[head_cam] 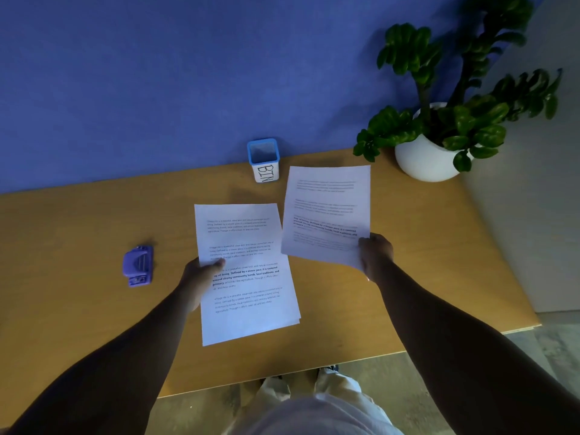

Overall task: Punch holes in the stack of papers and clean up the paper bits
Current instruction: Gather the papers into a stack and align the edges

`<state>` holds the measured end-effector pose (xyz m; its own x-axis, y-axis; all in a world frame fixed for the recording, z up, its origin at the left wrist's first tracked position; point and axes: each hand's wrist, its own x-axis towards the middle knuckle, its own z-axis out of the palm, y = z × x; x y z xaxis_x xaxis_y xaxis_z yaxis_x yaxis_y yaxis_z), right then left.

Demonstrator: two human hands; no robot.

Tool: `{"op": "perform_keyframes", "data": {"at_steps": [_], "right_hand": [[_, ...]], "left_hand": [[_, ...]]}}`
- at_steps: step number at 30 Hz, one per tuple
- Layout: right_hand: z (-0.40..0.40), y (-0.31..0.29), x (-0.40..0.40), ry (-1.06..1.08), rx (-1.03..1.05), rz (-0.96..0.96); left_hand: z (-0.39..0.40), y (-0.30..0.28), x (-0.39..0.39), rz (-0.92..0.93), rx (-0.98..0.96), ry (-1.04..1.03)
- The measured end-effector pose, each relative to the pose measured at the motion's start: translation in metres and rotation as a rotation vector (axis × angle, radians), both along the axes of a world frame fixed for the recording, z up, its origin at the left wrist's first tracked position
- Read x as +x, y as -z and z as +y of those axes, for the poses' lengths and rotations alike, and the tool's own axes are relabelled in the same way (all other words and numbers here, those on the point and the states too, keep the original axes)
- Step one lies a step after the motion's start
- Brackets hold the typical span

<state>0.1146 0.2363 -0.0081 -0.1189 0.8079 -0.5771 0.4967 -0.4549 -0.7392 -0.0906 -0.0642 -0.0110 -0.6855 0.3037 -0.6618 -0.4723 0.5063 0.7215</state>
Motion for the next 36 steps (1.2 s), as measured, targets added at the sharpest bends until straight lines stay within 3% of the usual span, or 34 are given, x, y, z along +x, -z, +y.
{"op": "perform_keyframes", "data": {"at_steps": [10, 20, 29, 36], "right_hand": [[-0.042, 0.0, -0.009, -0.409, -0.085, -0.007], [-0.077, 0.0, -0.022, -0.666, -0.106, -0.056], [-0.076, -0.003, -0.023, -0.625, -0.165, -0.05], [-0.059, -0.015, -0.024, -0.558, -0.196, 0.145]], "left_hand": [[0.018, -0.007, 0.013, -0.088, 0.011, 0.006], [0.021, -0.006, 0.02, -0.128, 0.063, 0.019], [0.031, -0.009, 0.021, -0.071, 0.17, 0.053], [0.037, -0.03, 0.011, -0.144, 0.339, 0.189]]}}
